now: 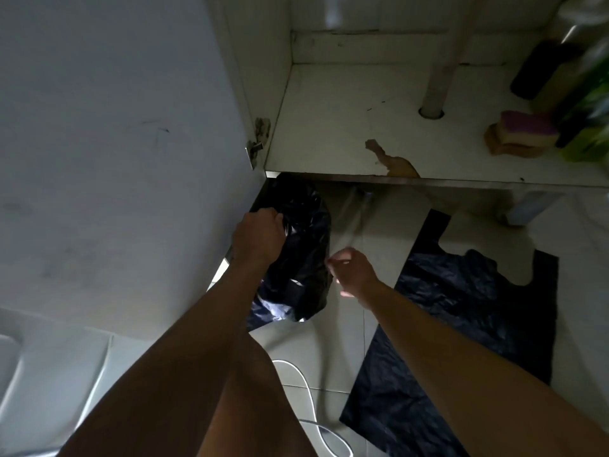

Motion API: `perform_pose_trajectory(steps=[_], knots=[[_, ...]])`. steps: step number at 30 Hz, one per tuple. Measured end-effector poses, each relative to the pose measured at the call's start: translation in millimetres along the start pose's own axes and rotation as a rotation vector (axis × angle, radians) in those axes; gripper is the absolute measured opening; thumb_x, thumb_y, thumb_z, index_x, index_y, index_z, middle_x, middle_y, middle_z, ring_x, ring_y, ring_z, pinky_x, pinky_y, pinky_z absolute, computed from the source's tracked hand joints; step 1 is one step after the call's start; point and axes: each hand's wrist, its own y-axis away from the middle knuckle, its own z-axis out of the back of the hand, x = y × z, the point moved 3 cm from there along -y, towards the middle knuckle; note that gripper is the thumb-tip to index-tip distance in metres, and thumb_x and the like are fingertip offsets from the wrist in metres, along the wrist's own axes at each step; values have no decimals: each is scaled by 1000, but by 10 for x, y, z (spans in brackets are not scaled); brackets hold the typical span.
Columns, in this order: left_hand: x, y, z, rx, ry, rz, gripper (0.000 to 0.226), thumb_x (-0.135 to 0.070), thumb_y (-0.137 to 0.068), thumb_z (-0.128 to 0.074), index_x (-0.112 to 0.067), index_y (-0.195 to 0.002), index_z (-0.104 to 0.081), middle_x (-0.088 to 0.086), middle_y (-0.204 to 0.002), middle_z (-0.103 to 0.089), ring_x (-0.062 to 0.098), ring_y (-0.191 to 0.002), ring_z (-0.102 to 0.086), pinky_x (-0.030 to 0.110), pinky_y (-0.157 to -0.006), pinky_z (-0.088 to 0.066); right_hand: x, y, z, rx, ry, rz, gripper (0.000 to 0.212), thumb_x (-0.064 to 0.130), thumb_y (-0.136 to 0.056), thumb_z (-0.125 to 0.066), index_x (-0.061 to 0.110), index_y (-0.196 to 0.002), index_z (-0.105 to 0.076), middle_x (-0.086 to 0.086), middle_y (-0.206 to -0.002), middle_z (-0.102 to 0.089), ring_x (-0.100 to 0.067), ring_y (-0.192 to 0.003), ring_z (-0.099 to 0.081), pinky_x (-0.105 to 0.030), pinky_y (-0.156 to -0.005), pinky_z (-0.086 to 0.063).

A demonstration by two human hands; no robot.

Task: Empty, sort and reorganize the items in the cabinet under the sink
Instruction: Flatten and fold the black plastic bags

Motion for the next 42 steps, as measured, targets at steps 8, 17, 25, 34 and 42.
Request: perform_pose_trajectory(steps=[8, 17, 25, 34, 42], knots=[[74, -61, 12, -19, 49, -1, 34, -38, -100, -42, -14, -100, -66, 16, -96, -69, 37, -88, -65, 42, -74, -54, -202, 204, -248, 255, -465, -366, 21, 16, -95, -63, 4, -112, -60, -16, -105, -68, -30, -89, -70, -42, -77, -61], [28, 153, -208, 451, -2, -219, 36, -53, -75, -75, -24, -87, -57, -7, -85, -65, 12, -82, -62, 27, -71, -48, 28, 216, -148, 229, -598, -289, 24, 24, -97, -63, 9, -115, -62, -9, -92, -69, -24, -86, -70, -40, -80, -61], [18, 208, -212, 374, 95, -174, 34, -35, -91, -63, -22, -63, -49, 2, -70, -60, 24, -77, -61, 32, -68, -49, 80, 227, 45, 161, -367, -186, 21, 26, -95, -51, 14, -102, -66, -18, -115, -64, -23, -97, -62, -35, -81, -48], [-239, 68, 99, 370, 253, -216, 22, -25, -98, -51, -8, -93, -64, 4, -87, -65, 16, -82, -58, 9, -61, -36, 69, 115, -221, 156, -513, -68, 57, 0, -76, -80, 18, -124, -56, -5, -106, -71, -28, -96, -70, -45, -75, -60], [-656, -81, 714, -166, 541, -294, 22, -18, -103, -42, -7, -97, -60, 4, -79, -63, 15, -69, -57, 33, -65, -45, -8, 88, -344, -49, 158, 152, 23, 7, -85, -64, 17, -105, -65, -3, -93, -71, -18, -88, -67, -17, -73, -45]])
